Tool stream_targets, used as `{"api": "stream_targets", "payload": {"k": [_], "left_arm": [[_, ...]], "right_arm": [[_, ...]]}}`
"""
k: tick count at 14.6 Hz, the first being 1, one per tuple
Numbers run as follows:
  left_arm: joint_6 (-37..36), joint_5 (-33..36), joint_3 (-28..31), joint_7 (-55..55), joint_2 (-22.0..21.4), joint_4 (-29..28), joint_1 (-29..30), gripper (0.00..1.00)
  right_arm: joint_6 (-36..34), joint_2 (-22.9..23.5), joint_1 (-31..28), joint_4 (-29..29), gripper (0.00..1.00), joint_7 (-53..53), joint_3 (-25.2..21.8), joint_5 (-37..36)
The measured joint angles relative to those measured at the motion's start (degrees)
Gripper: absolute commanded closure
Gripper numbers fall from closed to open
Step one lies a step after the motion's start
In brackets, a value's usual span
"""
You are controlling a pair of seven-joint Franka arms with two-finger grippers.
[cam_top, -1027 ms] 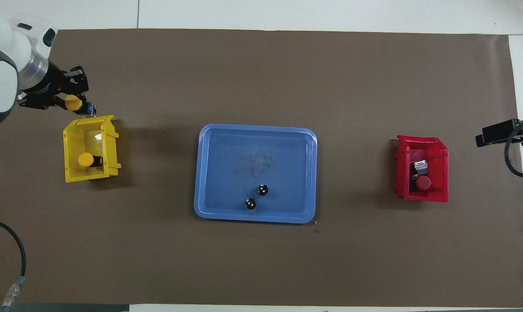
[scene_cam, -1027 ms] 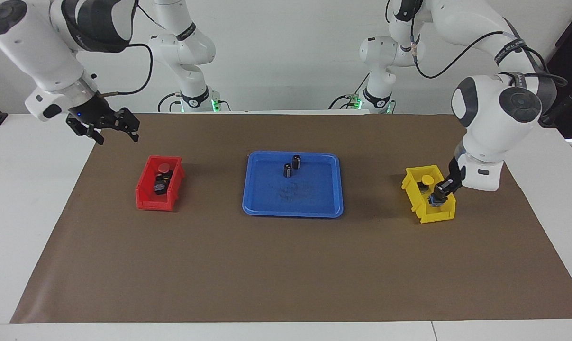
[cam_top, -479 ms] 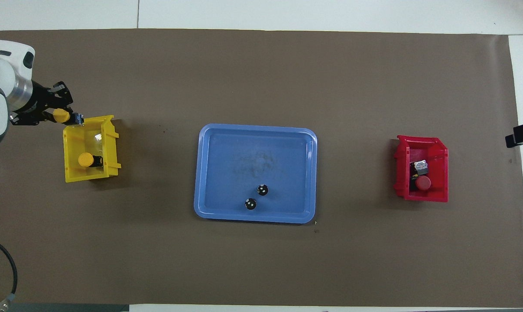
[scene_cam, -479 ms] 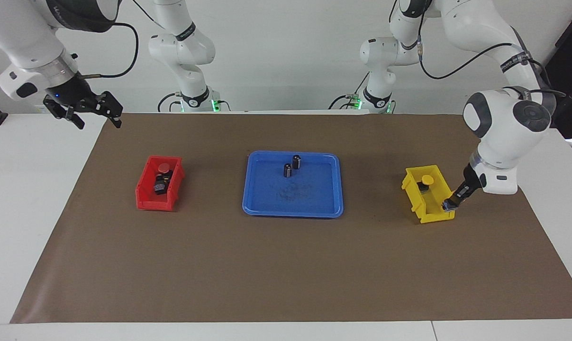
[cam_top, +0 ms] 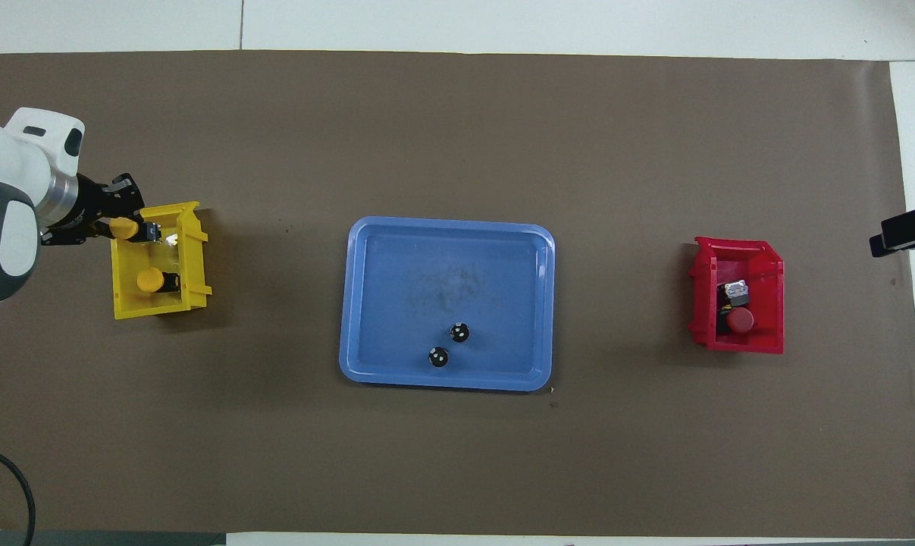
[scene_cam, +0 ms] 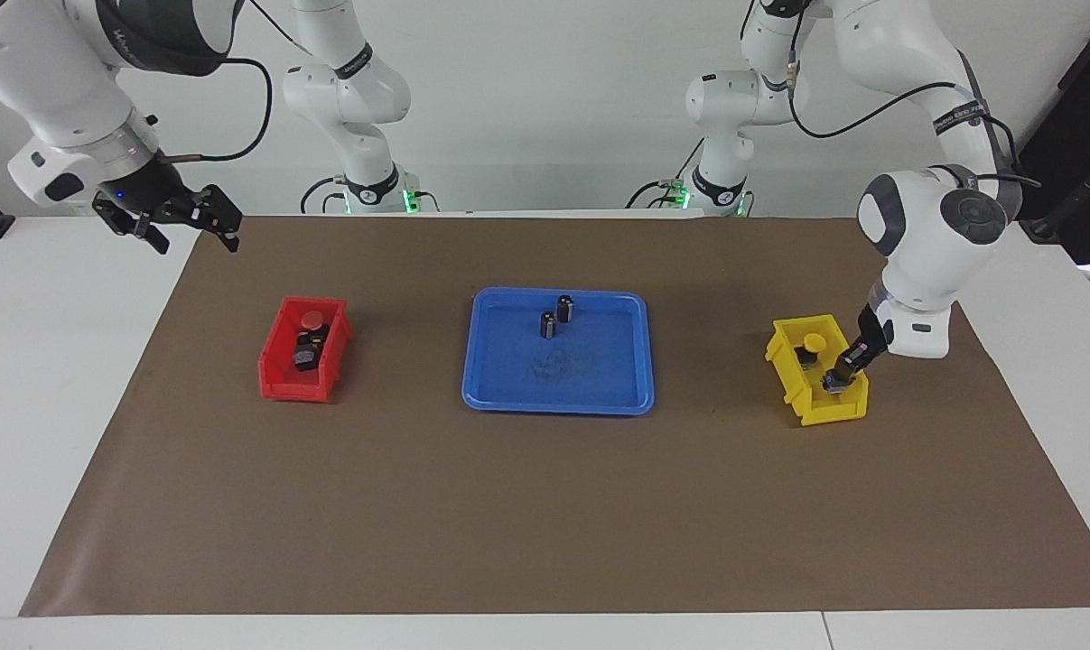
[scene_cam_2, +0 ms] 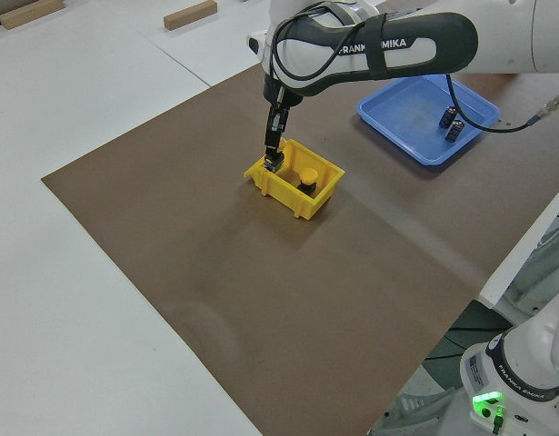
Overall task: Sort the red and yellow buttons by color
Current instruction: 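Lower the yellow button into the yellow bin and open the left gripper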
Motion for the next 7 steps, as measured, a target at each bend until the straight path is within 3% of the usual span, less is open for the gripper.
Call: {"api": "stream_targets", "payload": {"k": [4, 7], "left_arm": [[4.2, 0.0, -0.4, 0.8, 1.3, -2.1, -0.1, 0.94], [6.2, 0.0, -0.4, 0.9, 2.5, -2.2, -0.1, 0.65]], "right_arm": [[0.0, 0.0, 0.0, 0.0, 0.0, 0.0, 0.0, 0.0], [-0.1, -0.1, 0.3, 0.0, 0.0, 0.0, 0.3, 0.0]]}}
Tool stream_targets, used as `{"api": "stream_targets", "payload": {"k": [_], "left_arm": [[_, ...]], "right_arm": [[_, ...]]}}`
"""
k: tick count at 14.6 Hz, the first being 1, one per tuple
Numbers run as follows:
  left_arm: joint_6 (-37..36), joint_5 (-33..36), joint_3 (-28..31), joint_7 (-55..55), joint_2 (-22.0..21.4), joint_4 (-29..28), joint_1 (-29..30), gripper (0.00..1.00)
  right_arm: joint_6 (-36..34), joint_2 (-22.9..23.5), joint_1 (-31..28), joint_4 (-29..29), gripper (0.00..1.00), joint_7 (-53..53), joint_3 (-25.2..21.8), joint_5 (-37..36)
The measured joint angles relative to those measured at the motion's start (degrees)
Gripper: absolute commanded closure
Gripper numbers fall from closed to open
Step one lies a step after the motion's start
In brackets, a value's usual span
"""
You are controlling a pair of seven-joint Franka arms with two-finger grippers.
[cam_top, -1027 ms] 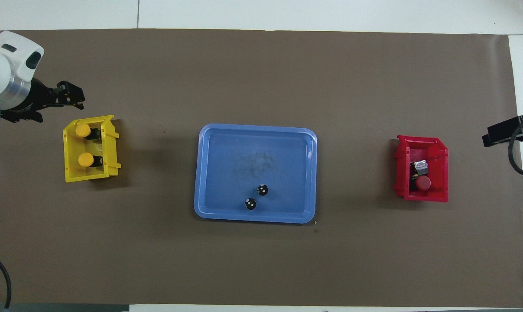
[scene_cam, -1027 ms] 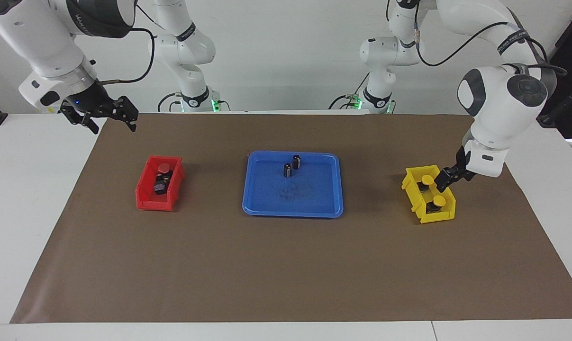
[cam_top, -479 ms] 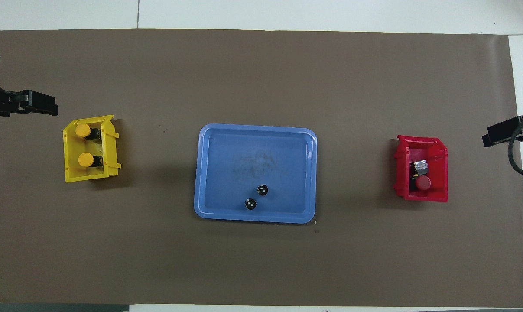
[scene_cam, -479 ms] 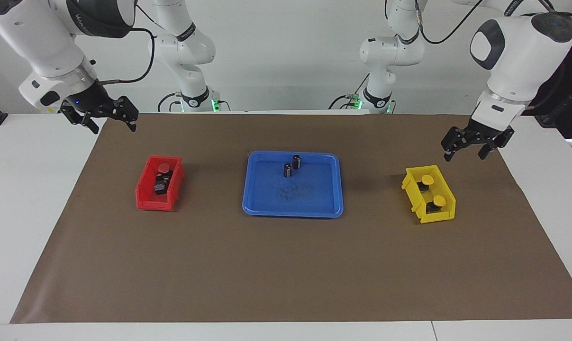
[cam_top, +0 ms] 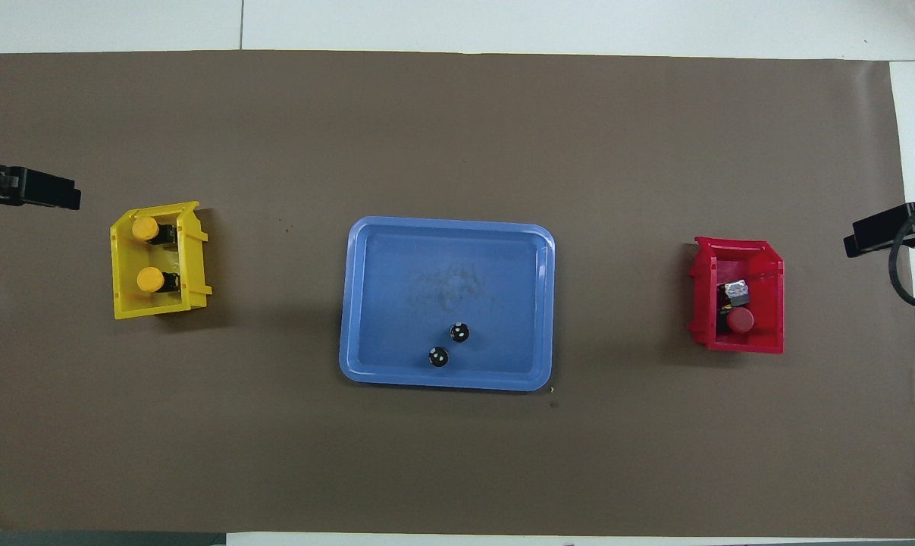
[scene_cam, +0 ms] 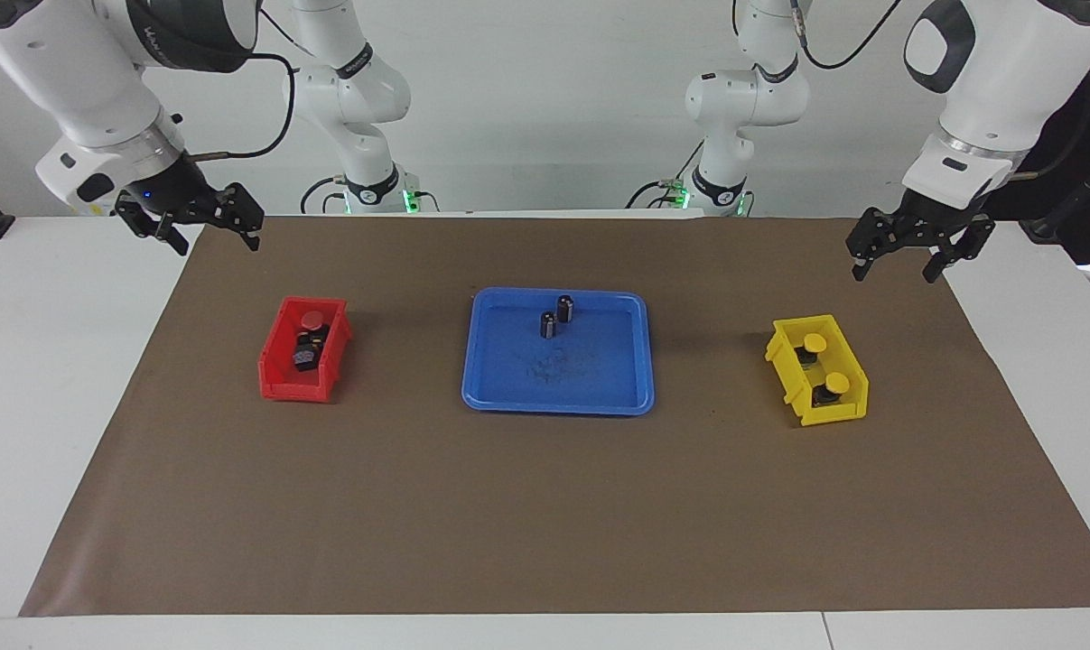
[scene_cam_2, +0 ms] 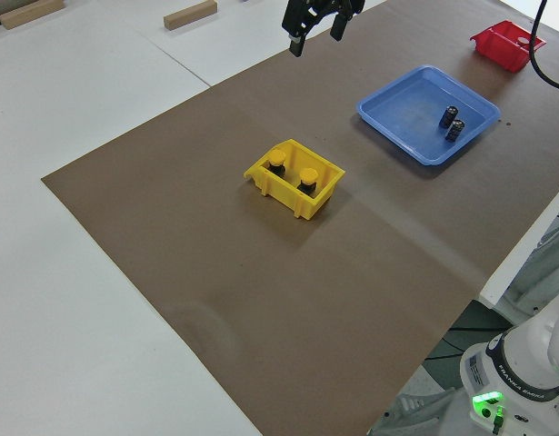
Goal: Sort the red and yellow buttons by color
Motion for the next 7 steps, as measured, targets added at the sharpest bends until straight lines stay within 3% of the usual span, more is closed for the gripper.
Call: {"api": "stream_targets", "payload": {"k": [7], "left_arm": [[-6.8, 0.0, 0.5, 0.9, 0.0, 0.5, 0.1, 0.0]], "right_arm": [[0.0, 0.0, 0.0, 0.0, 0.0, 0.0, 0.0, 0.0]]}}
